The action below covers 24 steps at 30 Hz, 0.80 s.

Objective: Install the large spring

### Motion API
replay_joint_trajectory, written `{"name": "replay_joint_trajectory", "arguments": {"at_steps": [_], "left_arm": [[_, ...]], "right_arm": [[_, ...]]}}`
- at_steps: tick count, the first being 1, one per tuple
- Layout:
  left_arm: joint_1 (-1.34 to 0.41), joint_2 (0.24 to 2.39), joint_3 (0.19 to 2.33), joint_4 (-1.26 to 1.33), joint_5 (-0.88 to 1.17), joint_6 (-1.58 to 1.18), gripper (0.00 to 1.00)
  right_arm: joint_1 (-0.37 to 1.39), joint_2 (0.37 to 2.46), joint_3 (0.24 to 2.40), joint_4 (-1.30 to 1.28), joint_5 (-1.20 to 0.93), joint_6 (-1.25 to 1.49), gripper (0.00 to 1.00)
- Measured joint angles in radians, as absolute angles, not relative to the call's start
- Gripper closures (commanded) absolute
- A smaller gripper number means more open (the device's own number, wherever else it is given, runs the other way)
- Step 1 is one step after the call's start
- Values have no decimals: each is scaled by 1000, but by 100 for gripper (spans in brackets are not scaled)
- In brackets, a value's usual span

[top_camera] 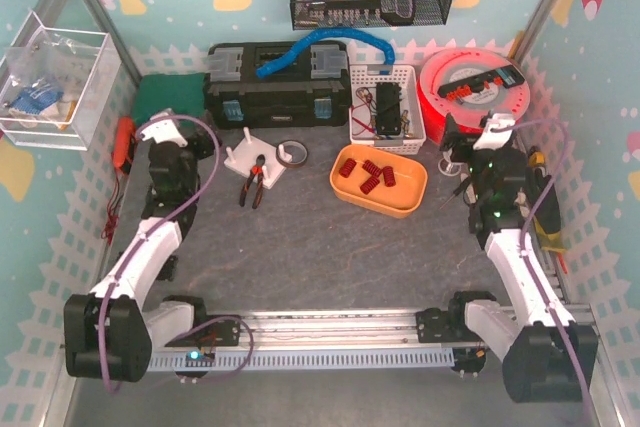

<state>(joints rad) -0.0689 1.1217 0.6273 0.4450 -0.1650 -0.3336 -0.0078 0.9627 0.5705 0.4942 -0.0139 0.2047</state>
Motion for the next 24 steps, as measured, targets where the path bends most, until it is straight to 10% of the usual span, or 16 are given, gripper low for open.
{"name": "replay_joint_trajectory", "arguments": {"at_steps": [10,24], "left_arm": [[-68,1073,660,83,-17,-561,1],[-149,1202,655,15,74,-435,44]], "right_arm": [[-19,925,689,204,-120,422,1],[311,1077,692,130,-236,422,2]]}}
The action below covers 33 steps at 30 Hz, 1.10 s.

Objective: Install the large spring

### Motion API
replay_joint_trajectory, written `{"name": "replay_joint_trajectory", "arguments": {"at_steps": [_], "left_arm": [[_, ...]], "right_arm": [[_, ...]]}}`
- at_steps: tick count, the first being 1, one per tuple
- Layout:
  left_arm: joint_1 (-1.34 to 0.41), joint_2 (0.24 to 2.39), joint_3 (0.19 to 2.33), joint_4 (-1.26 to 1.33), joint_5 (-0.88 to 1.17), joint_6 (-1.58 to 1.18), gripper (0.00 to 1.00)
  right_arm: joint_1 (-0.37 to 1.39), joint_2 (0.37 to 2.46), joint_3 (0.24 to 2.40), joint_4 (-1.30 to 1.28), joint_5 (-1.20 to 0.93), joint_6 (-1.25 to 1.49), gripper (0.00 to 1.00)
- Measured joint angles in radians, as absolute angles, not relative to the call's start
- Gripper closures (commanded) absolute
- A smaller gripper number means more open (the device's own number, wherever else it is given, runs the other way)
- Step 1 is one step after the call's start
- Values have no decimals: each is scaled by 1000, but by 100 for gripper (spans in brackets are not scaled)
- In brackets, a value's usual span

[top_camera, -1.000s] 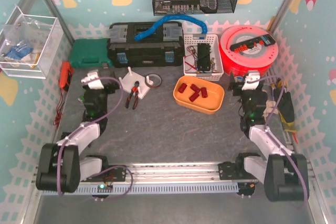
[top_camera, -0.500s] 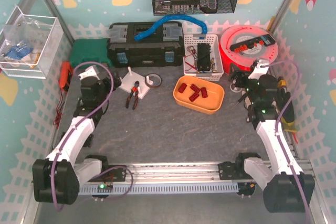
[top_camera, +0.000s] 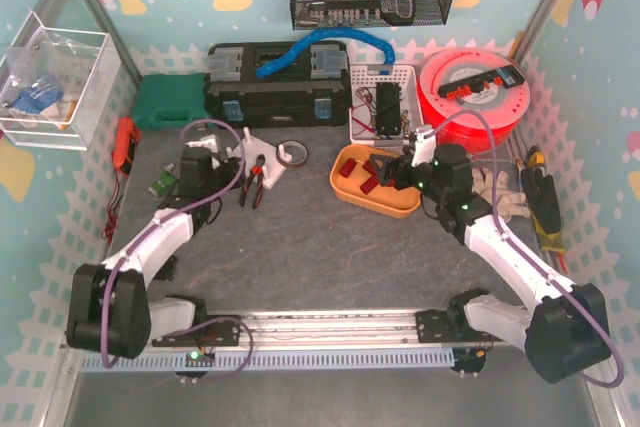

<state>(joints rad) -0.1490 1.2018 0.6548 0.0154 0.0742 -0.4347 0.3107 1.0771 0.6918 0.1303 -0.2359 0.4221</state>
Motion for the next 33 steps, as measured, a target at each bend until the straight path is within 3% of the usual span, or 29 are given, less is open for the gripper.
{"name": "replay_joint_trajectory", "arguments": {"at_steps": [10,19,33], "left_arm": [[-238,1418,712,-4,-16,-171,53],[-231,1544,712,-5,-10,-39,56],[-218,1624,714,10,0,11,62]], "right_arm": [[456,1118,562,234,-75,348,3],[458,1045,499,313,51,348,3],[458,1032,498,345,76,348,3]]}}
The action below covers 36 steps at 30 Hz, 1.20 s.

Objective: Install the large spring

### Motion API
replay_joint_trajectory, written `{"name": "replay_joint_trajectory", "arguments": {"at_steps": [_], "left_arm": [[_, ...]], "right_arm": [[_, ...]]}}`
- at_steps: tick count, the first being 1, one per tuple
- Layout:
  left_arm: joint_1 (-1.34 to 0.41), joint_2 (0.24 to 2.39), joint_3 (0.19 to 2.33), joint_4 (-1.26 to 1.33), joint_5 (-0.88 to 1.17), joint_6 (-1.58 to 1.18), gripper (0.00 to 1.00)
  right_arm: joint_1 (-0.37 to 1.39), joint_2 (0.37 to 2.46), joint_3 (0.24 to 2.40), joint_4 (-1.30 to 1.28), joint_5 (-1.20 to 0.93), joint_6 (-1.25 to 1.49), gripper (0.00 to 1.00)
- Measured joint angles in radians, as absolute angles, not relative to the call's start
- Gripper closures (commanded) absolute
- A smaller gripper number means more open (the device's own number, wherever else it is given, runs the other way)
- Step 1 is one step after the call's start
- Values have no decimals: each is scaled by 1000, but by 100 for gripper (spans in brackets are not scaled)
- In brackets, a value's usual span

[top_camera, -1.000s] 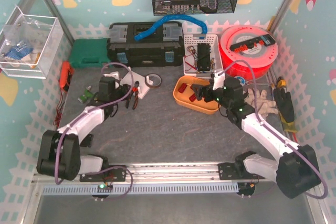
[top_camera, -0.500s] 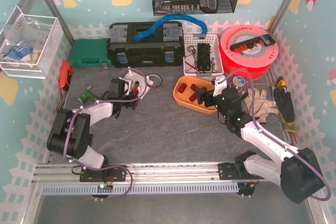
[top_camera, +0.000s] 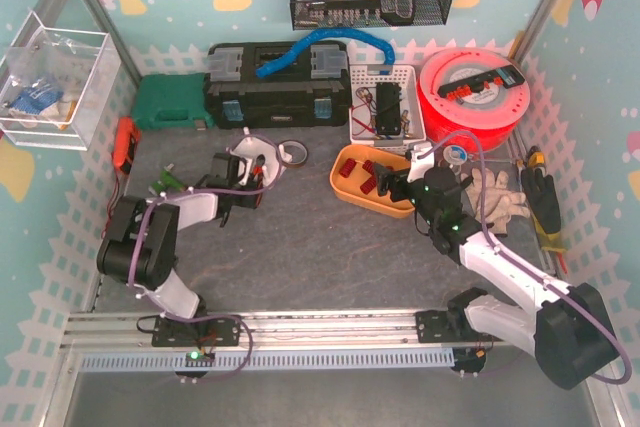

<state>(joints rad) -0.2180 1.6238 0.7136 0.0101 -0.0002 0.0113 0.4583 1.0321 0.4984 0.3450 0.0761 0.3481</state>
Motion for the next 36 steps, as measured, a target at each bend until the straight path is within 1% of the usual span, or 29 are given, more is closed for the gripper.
{"name": "replay_joint_trajectory", "arguments": {"at_steps": [3,7,10,13,19,23,29,32,36], "left_arm": [[-216,1646,714,14,-1,18,67],[-216,1652,717,21,-1,32,84],[-216,1649,717,21,-2,37,95],[-216,1637,715,19,0,36,100],[-233,1541,706,15,-7,17,100],[-257,1436,694,15,-35,-33,100],[-253,1271,659,16,-167,-184,100],[-213,1188,623,19,-224,-305,100],[-95,1138,584,19,-232,-439,100]], "right_arm": [[458,1035,498,345,83,348,3],[458,1041,498,345,92,348,3],[458,1043,498,345,99,348,3],[458,1043,495,351,101,348,3],[468,1073,491,392,21,340,2],[525,1089,491,421,-17,314,2],[592,1086,487,457,2,271,2],[604,1071,475,465,17,258,2],[610,1050,465,473,38,249,2]]}}
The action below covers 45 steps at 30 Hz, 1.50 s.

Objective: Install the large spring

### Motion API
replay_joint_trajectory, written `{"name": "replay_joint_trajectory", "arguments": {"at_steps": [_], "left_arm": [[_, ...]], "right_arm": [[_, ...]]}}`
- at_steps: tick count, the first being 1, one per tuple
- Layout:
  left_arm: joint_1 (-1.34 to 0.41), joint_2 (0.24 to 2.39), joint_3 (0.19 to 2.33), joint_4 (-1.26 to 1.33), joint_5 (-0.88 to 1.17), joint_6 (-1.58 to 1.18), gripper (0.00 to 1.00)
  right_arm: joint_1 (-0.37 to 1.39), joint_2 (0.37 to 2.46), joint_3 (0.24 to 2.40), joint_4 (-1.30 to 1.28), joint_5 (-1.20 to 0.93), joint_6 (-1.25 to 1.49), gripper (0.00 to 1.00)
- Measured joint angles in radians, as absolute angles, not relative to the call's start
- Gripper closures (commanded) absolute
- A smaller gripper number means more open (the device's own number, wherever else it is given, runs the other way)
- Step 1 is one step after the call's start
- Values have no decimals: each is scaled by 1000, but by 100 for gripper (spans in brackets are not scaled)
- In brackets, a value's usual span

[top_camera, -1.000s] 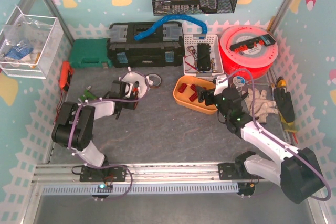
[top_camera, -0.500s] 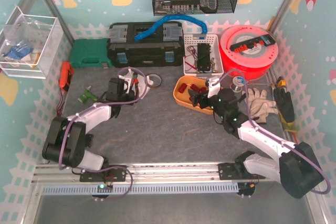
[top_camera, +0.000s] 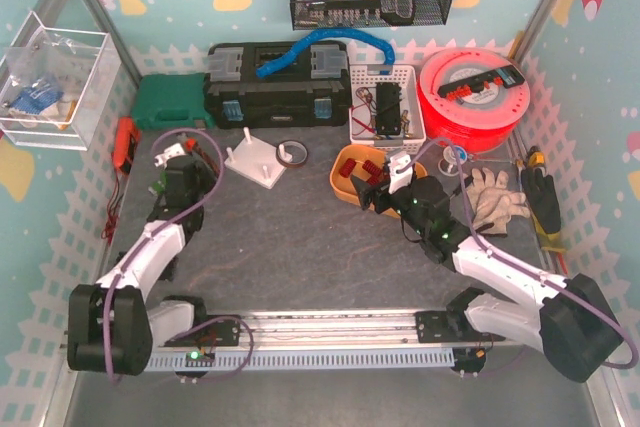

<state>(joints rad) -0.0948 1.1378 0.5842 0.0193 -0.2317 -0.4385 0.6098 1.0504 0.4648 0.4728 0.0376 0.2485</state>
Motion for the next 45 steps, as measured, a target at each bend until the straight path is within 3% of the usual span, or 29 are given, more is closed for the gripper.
{"name": "replay_joint_trajectory", "arguments": {"at_steps": [8,18,31,35,38,41,45], "left_arm": [[-39,1332,617,18,-199,-514,100],[-7,1678,825,-20,-170,-546,96],[80,1789,927,-110,-118,-574,89],[102,1808,955,-119,-99,-574,67],[105,1808,955,-118,-101,-579,56],[105,1798,950,-122,-101,-582,50],[105,1750,917,-138,-99,-581,48]], "right_arm": [[616,1048,463,476,56,239,2],[624,1044,463,471,76,232,2],[625,1029,463,469,104,225,2],[628,1029,463,465,115,224,2],[629,1029,463,463,116,224,2],[629,1029,463,463,116,223,2],[630,1029,463,463,107,216,2]]}}
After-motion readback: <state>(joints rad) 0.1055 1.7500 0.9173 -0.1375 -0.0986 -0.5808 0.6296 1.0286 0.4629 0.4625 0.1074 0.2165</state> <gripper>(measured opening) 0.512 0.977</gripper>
